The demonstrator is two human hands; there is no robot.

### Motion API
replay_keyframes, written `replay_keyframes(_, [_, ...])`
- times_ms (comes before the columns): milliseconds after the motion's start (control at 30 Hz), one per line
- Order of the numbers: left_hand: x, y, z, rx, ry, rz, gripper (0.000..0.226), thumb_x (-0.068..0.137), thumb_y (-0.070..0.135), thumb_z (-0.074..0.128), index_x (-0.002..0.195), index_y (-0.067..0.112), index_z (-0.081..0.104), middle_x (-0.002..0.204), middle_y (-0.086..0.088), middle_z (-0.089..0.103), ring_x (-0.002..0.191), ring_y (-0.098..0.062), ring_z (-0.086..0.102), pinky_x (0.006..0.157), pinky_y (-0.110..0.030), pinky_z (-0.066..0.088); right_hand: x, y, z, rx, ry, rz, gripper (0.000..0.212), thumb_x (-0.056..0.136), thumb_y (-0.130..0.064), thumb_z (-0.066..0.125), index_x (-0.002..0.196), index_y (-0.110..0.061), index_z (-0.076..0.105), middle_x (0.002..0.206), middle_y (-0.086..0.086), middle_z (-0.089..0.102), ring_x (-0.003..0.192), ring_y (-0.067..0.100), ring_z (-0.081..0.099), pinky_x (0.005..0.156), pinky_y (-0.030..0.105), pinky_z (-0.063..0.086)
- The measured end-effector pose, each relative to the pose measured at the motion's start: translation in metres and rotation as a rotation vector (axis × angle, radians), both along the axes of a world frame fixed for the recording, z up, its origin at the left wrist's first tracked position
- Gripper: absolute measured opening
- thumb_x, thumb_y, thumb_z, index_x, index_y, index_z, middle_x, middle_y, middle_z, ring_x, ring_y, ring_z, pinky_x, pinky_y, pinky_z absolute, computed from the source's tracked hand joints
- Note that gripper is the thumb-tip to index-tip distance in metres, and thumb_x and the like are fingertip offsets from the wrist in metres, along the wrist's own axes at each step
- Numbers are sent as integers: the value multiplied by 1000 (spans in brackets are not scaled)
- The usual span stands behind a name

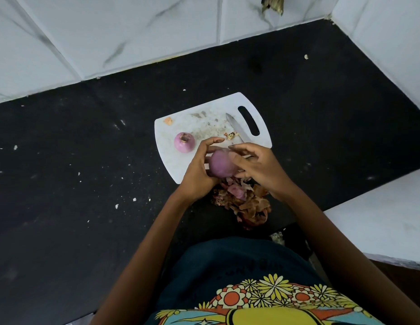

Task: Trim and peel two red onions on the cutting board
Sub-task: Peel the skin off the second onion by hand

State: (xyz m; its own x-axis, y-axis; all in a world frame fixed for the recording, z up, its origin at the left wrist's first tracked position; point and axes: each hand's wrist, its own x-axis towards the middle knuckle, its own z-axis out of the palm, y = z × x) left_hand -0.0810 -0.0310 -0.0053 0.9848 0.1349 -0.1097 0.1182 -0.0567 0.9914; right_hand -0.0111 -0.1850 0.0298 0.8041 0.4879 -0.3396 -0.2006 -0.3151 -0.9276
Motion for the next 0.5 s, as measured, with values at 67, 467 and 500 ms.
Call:
replay_keyframes(67, [1, -1, -1, -33, 15, 13, 75, 71, -19, 68, 130, 20, 42, 127, -3, 53, 117, -20, 56, 87, -33, 56, 1, -1, 0, 37, 57, -35, 37, 85, -16, 70, 120, -8, 61, 109, 9, 66, 92, 18, 71, 70, 33, 60])
replay_keyframes(467, [1, 7, 9, -320, 193, -75, 69, 74, -1, 76, 136, 18, 51, 133, -11, 56, 120, -24, 58, 101, -42, 49, -5, 1, 2, 127, 215, -174, 27, 81, -3, 72, 107, 1, 65, 106, 15, 67, 88, 25, 72, 72, 42, 60])
replay_keyframes(500, [1, 8, 10, -307, 198, -77, 68, 75, -1, 75, 136, 17, 51, 132, -10, 57, 119, -24, 59, 99, -41, 50, -6, 1, 3, 120, 196, -154, 28, 80, -3, 73, 107, 1, 65, 105, 15, 67, 87, 26, 72, 72, 41, 61])
